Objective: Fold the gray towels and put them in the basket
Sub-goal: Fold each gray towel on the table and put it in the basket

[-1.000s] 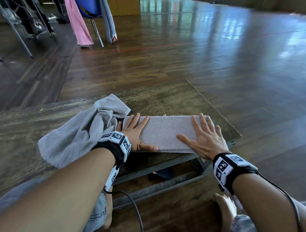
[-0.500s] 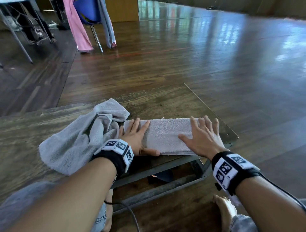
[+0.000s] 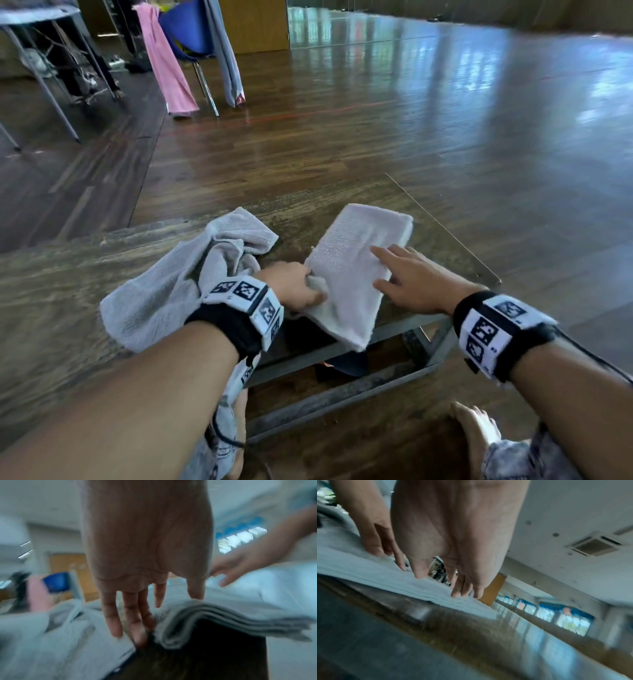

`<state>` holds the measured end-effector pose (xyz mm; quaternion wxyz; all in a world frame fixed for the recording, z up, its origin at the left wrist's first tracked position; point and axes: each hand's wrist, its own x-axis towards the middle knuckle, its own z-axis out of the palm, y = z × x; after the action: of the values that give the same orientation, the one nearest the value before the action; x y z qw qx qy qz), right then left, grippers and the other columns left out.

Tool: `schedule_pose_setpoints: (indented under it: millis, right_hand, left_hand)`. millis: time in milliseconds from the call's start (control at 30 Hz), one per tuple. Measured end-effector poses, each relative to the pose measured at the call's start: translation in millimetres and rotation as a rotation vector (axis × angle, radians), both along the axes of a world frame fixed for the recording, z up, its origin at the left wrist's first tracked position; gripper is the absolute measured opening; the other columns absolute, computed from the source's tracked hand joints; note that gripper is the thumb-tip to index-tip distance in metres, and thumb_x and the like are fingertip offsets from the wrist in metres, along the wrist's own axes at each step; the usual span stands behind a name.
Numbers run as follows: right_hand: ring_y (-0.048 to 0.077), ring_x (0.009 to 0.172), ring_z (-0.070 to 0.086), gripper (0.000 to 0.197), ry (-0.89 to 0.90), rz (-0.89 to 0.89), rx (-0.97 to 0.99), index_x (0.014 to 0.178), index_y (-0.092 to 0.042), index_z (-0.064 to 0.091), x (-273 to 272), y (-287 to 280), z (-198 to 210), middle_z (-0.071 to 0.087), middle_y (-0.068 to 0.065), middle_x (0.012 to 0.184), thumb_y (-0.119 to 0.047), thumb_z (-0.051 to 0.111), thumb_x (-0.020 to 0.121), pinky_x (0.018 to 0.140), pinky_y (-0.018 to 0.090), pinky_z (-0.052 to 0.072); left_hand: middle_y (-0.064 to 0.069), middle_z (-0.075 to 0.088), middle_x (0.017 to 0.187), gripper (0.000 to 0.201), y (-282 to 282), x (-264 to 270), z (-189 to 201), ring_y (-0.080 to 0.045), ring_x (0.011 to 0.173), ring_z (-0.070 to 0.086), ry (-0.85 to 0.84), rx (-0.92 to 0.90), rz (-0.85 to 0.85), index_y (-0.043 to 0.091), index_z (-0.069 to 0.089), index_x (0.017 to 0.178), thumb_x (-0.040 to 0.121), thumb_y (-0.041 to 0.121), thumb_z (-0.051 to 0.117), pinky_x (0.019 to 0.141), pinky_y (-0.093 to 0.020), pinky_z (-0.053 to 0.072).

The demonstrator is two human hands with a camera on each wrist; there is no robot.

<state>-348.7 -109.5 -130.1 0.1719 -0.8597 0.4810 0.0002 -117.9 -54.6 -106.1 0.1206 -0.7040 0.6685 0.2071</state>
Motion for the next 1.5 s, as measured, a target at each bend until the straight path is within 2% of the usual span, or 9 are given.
schedule_pose_setpoints:
  millis: [100,200,367,500,700,867,1167,1367,1500]
  right_hand:
    - [0.023,0.134,0.042,0.069,-0.096,-0.022,0.073,0.158,-0.026,0.023,-4.4,0.7,-5.6,0.039,0.001,0.148,-0.043,0.054,0.098,0.110,0.042,0.040]
    - [0.013,0.118,0.049,0.071,-0.100,0.007,0.099,0.159,-0.028,0.019,-2.0,1.4,-8.8,0.034,-0.004,0.151,-0.045,0.052,0.099,0.104,0.033,0.041]
    - [0.018,0.154,0.016,0.066,-0.017,0.000,0.168,0.162,-0.023,0.009,-9.7,-1.1,-8.9,0.007,-0.011,0.169,-0.030,0.041,0.106,0.124,0.039,0.019]
    - [0.016,0.154,0.013,0.070,-0.022,0.036,0.207,0.162,-0.023,0.012,-12.4,-2.1,-3.6,0.004,-0.011,0.169,-0.005,0.039,0.101,0.125,0.033,0.015]
    - [0.013,0.153,0.014,0.094,-0.049,0.120,0.225,0.162,-0.028,0.009,-19.9,-7.6,3.2,0.008,-0.013,0.167,-0.007,0.066,0.091,0.124,0.038,0.021]
    - [0.014,0.132,0.022,0.114,0.013,0.237,0.114,0.156,-0.047,0.012,-20.6,0.7,0.6,0.019,-0.020,0.153,-0.006,0.080,0.074,0.111,0.034,0.036]
    - [0.011,0.111,0.026,0.042,-0.042,0.320,-0.027,0.104,-0.042,0.048,-14.7,11.0,-8.1,0.031,-0.011,0.122,-0.034,0.080,0.078,0.092,0.027,0.036]
    - [0.012,0.117,0.036,0.030,-0.128,0.315,0.003,0.105,-0.041,0.062,-19.2,6.5,-4.8,0.046,-0.015,0.118,-0.040,0.080,0.081,0.102,0.030,0.038]
    - [0.012,0.114,0.045,0.019,-0.243,0.245,0.026,0.103,-0.035,0.063,-21.6,-2.9,3.7,0.059,-0.012,0.110,-0.044,0.072,0.088,0.103,0.036,0.040]
  left_hand:
    - [-0.005,0.055,0.140,0.071,0.0,-0.2,5.7,-0.027,0.122,0.055,0.133,0.067,0.071,0.018,0.033,0.148,0.092,0.053,0.058,0.093,-0.031,0.040]
    - [-0.005,0.064,0.098,0.072,-2.9,-2.3,11.3,-0.025,0.088,0.061,0.161,0.104,0.070,0.015,0.022,0.148,0.092,0.040,0.061,0.079,-0.033,0.047]
    - [0.004,0.054,0.072,0.048,-5.2,-0.3,20.4,-0.015,0.063,0.051,0.339,0.085,-0.006,0.017,0.058,0.128,0.082,0.006,0.066,0.063,-0.025,0.043]
    - [-0.001,0.055,0.083,0.052,-5.9,-2.2,21.8,-0.017,0.072,0.053,0.350,0.067,-0.055,0.018,0.061,0.123,0.077,-0.007,0.063,0.065,-0.029,0.046]
    - [-0.006,0.043,0.111,0.061,-4.0,0.2,16.8,-0.032,0.092,0.063,0.027,0.034,-0.075,0.026,0.039,0.122,0.077,-0.005,0.066,0.084,-0.049,0.055]
    - [-0.006,0.031,0.116,0.073,4.4,3.9,6.1,-0.025,0.075,0.055,-0.054,0.012,-0.157,0.034,0.021,0.127,0.079,-0.010,0.055,0.074,-0.050,0.052]
    - [0.000,0.037,0.105,0.028,11.3,22.0,-9.4,-0.017,0.088,0.053,0.122,-0.167,-0.224,0.030,0.055,0.084,0.083,0.003,0.062,0.079,-0.038,0.049]
    - [0.003,0.036,0.106,0.039,10.0,24.6,-10.3,-0.014,0.087,0.054,0.190,-0.154,-0.187,0.035,0.057,0.102,0.084,0.001,0.059,0.080,-0.038,0.051]
    - [-0.004,0.042,0.106,0.016,3.6,21.4,-8.8,-0.018,0.091,0.054,0.287,-0.216,-0.087,0.025,0.066,0.106,0.095,0.017,0.057,0.085,-0.028,0.041]
